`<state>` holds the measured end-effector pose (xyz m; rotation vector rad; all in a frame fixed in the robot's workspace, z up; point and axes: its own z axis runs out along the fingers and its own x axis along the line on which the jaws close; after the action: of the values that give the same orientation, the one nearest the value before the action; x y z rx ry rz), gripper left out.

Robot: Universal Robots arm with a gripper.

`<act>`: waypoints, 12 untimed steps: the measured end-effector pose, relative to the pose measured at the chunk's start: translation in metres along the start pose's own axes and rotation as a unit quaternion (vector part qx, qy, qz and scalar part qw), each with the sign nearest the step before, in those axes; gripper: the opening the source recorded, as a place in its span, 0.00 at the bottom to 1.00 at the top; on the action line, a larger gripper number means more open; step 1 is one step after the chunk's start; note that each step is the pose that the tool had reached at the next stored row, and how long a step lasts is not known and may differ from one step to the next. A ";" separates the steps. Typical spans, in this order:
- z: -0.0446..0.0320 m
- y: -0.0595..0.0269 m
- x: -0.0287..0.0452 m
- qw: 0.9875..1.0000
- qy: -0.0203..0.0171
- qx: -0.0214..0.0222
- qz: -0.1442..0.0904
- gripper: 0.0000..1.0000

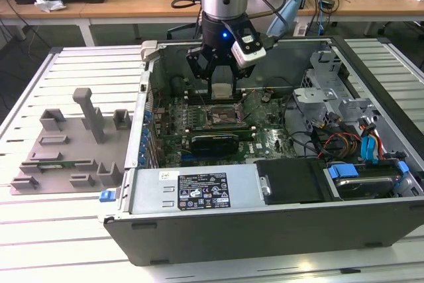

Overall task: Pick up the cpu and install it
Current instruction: 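Place the cpu into insertion slot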

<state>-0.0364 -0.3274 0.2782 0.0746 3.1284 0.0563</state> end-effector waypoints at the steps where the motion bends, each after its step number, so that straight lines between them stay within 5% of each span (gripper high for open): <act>1: 0.0000 0.0000 0.0000 1.000 0.000 0.000 0.000 0.54; 7: 0.0000 0.0001 0.0000 1.000 0.000 0.000 0.013 0.54; 10: 0.0001 0.0001 0.0000 0.999 -0.002 0.001 0.050 0.54; 12: 0.0002 0.0001 0.0000 0.996 -0.003 0.001 0.087 0.54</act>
<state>-0.0364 -0.3273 0.2780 0.3452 3.1071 0.0545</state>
